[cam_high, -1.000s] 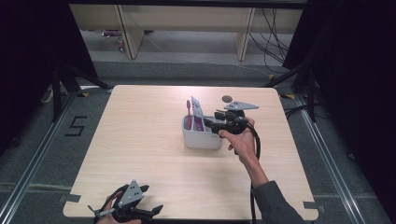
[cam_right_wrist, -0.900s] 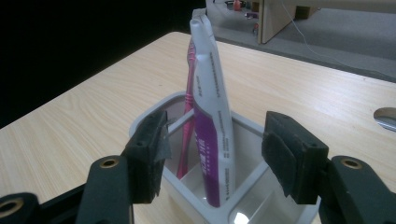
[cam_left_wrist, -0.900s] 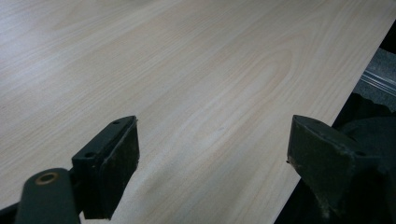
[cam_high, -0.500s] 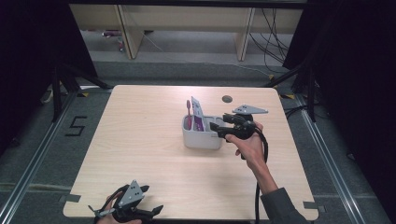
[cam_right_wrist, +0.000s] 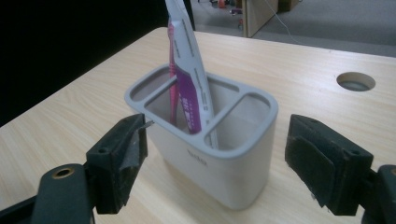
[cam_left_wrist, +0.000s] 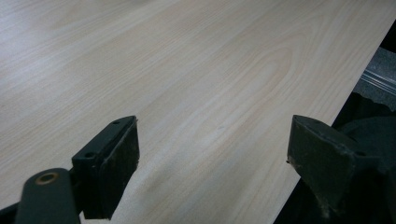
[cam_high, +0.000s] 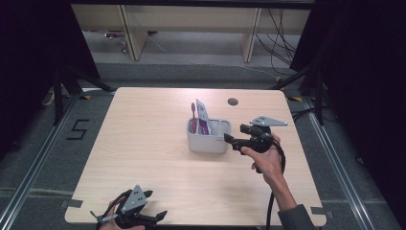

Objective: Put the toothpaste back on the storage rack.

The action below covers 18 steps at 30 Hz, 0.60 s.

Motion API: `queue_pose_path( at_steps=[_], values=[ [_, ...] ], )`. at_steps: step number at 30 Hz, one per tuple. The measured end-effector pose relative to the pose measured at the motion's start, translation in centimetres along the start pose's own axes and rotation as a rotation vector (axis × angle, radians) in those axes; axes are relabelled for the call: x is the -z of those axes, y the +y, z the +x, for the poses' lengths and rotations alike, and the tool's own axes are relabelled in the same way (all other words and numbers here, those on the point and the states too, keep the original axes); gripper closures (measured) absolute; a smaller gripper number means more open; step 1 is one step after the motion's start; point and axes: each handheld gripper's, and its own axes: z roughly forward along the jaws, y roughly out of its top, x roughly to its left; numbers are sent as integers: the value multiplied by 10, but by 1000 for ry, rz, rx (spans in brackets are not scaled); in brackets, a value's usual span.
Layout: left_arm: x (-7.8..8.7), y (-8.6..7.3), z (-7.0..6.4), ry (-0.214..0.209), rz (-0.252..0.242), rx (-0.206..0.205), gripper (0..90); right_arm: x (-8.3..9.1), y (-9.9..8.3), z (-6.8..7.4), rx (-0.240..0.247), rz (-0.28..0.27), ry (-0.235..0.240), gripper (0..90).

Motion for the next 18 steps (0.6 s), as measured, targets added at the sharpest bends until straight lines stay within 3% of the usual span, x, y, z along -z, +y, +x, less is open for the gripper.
queue_pose_path(
  at_steps=[1, 2, 3, 4, 7, 14, 15, 17, 18],
  values=[
    [0, 0, 0, -3, 2, -2, 163, 3, -1, -2, 19, 2, 2, 218],
    [0, 0, 0, 0, -1, -3, 163, 6, -4, -2, -10, 7, -2, 217],
    [0, 0, 0, 1, -2, -1, 163, 8, -5, -4, 13, 0, -17, 216],
    [0, 0, 0, 1, -1, -2, 163, 9, -7, -3, -28, 6, 2, 216],
    [0, 0, 1, 1, 6, -6, 163, 15, -12, -8, -7, 4, -13, 213],
    [0, 0, 0, 0, -8, 5, 163, 24, -20, -7, -33, 14, -3, 213],
    [1, 0, 1, 3, 7, -12, 163, 25, -22, -8, -30, 16, 2, 213],
    [1, 1, 0, -2, -2, -3, 163, 26, -23, -8, -5, 8, -6, 213],
    [0, 0, 0, -7, -15, 1, 163, 27, -27, -6, -20, 32, 8, 211]
  ],
)
